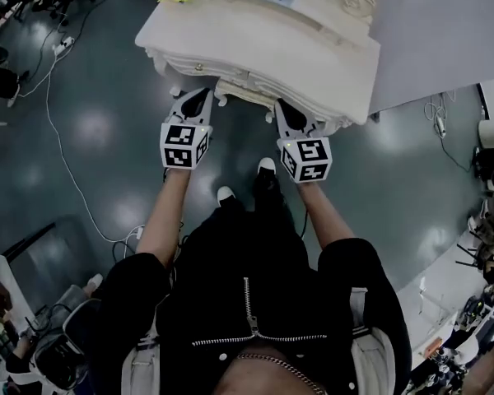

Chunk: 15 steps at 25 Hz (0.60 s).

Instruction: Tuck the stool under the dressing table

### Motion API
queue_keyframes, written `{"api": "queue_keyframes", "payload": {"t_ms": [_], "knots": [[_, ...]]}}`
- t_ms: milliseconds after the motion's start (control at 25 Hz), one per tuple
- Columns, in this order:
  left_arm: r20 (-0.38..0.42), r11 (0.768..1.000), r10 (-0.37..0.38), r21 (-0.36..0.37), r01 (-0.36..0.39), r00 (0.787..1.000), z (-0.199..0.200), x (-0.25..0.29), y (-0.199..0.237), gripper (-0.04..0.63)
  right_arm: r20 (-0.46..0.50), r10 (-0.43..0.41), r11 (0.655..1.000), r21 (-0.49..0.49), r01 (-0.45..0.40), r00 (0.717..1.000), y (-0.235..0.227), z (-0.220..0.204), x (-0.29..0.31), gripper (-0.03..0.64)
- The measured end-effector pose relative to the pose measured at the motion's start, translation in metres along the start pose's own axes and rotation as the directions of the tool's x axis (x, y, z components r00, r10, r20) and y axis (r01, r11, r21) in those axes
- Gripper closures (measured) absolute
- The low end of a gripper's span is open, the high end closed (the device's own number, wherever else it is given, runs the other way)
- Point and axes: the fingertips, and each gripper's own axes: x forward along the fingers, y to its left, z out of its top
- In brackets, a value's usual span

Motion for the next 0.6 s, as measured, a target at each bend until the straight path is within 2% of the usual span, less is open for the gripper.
{"api": "queue_keyframes", "payload": {"t_ms": [280,600], "knots": [[0.08,0.998,-0.018,0.054,0.014,0.997,0.049,-0.029,-0.009,0.572,0.107,-0.029,0.999,-0.033,0.033,0.994,0.0,0.051,-0.025,0.611],[0.099,0.998,-0.022,0.069,0.015,0.995,0.045,-0.053,-0.019,0.572,0.127,-0.037,0.998,-0.051,0.044,0.991,0.012,0.047,-0.052,0.612]]}}
